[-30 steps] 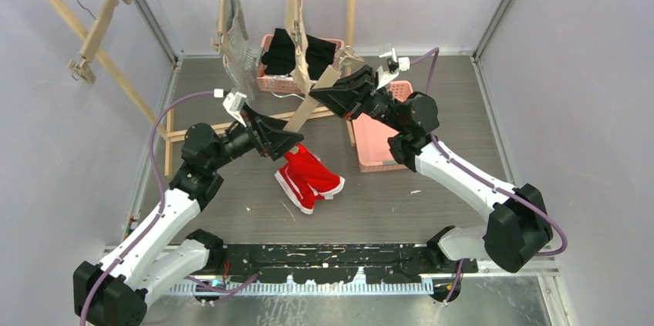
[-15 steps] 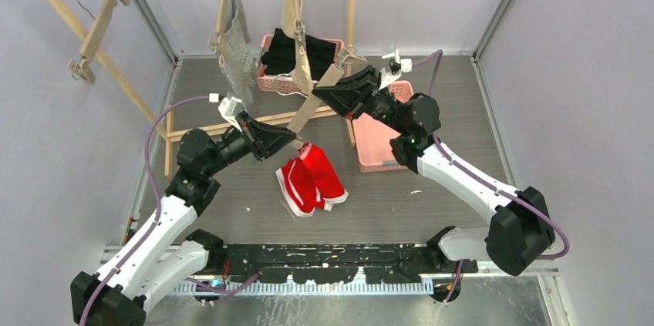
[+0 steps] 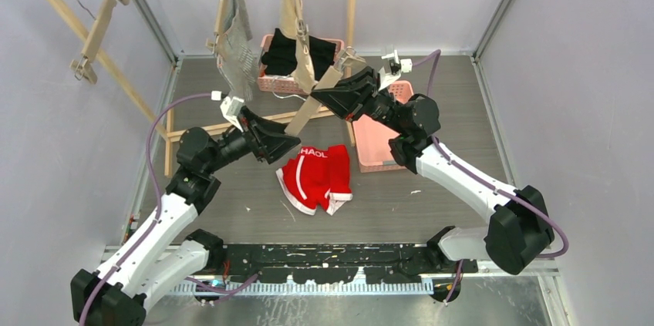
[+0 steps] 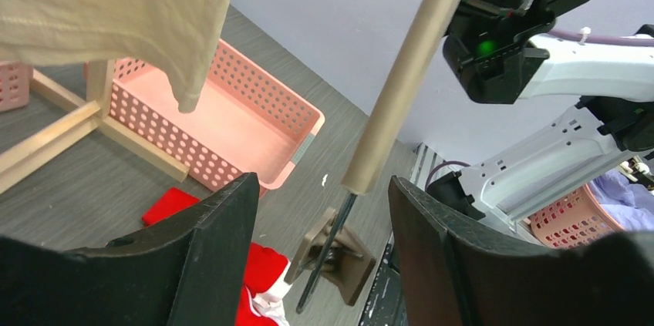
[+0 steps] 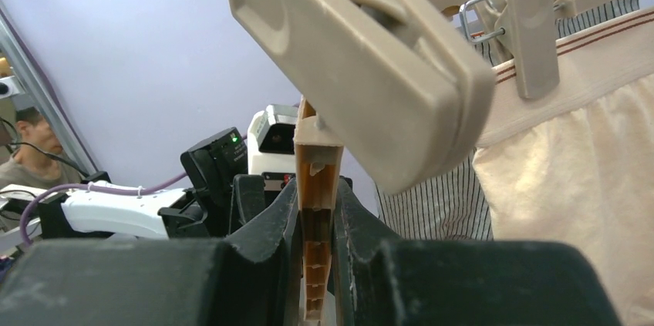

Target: Remove the underwear clipped to the hanger

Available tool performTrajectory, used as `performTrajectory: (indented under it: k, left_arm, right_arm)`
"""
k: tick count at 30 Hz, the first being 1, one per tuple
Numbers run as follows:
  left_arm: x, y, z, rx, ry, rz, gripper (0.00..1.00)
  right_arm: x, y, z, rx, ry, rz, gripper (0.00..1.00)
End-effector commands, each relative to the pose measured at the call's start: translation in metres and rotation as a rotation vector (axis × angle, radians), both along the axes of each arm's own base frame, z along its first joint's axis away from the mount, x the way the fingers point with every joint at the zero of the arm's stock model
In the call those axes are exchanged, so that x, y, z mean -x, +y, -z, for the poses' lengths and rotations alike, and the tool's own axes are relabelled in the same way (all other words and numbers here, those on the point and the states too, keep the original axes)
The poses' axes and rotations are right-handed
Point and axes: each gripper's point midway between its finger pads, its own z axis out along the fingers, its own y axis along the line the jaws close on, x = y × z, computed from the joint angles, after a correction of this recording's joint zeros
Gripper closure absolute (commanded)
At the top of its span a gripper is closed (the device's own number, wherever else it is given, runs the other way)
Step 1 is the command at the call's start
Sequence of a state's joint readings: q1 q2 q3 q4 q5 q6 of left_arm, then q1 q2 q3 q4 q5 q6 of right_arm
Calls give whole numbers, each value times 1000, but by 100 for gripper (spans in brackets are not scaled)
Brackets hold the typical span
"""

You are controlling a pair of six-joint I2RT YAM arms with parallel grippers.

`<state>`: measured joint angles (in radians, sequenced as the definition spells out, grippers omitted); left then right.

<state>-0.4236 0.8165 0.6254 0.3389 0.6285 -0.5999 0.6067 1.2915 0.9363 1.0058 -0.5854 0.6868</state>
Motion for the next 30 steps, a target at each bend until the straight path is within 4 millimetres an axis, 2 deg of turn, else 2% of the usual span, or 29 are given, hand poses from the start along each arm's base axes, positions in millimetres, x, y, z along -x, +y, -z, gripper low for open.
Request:
performTrajectory:
  k: [1, 3, 9, 14, 19, 21, 25, 26, 28, 30]
  left_arm:
    - [11, -1, -49, 52, -168, 35, 37]
    - [11, -2, -52, 54, -172, 45, 42]
    - [15, -6, -53, 51, -165, 90, 65]
    - [16, -9, -48, 49, -148, 116, 89]
    - [19, -13, -50, 93, -151, 158, 93]
    - [22, -16, -50, 98, -152, 194, 99]
    - [24, -19, -51, 119, -145, 221, 100]
    - [24, -19, -52, 124, -145, 222, 100]
    - [25, -17, -54, 128, -135, 216, 100]
    - [25, -14, -56, 111, -111, 184, 100]
  right_arm:
    - [14, -3, -18, -54, -57, -43, 99]
    - [14, -2, -17, -52, -52, -51, 99]
    - [14, -2, -12, -47, -44, -53, 99]
    - [14, -1, -12, -50, -40, -56, 99]
    - [15, 0, -13, -64, -42, -66, 99]
    - [14, 1, -12, -65, -35, -74, 99]
    - [16, 3, -12, -64, -37, -87, 99]
    - [16, 3, -11, -61, -36, -87, 97]
    - [15, 2, -8, -53, -36, -78, 81]
    - [14, 3, -3, -33, -35, -64, 78]
